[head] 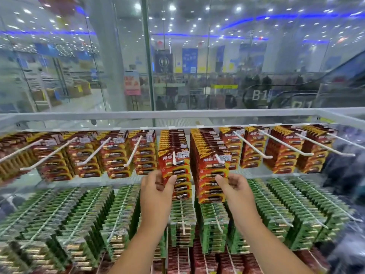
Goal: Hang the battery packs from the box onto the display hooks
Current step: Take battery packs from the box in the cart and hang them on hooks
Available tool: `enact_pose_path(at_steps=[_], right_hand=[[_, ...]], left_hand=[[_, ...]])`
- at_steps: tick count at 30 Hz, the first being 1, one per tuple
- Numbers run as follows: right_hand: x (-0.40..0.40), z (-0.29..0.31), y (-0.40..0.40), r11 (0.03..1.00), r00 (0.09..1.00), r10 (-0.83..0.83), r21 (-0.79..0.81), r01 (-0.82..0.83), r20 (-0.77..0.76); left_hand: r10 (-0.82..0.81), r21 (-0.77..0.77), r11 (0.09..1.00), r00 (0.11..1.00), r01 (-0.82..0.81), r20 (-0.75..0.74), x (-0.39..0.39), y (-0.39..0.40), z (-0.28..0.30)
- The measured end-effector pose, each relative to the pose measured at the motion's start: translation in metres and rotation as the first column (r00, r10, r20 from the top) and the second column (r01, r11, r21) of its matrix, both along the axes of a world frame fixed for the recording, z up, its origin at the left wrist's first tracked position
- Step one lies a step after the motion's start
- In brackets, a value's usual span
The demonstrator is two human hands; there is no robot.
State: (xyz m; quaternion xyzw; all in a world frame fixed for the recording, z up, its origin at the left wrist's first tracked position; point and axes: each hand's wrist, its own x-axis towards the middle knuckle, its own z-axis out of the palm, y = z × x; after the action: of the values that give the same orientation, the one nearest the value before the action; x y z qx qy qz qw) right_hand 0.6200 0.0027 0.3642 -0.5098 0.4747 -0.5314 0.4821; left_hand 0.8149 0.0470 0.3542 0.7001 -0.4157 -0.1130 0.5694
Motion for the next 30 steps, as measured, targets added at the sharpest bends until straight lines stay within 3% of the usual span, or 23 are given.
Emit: enact_pose_path(at_steps=[12,16,22,30], right_hand=[[-0.002,-0.009,0.014,0.999,0.989,-0.043,0.017,0.046,-0.139],[-0.015,-0.024,0.032,0.996,0.974,-0.076,0.034,0.085,-0.211],[-0.059,-0.064,0.072,0.987,0.969,-0.102,0.097,0.126,-0.225],[-0.189,-0.107,0.136,0.937,0.936,-0.276,0.154,0.312,-0.217]], left_hand=[[-0.107,-0.004,0.994,0.993,0.107,0.039,0.031,0.016,-0.012],[-0.139,0.035,0.989,0.990,0.140,-0.037,0.022,0.033,-0.036],[-0.324,0.075,0.934,0.915,0.351,-0.241,-0.027,0.064,-0.067],[-0.508,0.152,0.817,0.818,0.557,-0.269,-0.148,0.079,-0.089]])
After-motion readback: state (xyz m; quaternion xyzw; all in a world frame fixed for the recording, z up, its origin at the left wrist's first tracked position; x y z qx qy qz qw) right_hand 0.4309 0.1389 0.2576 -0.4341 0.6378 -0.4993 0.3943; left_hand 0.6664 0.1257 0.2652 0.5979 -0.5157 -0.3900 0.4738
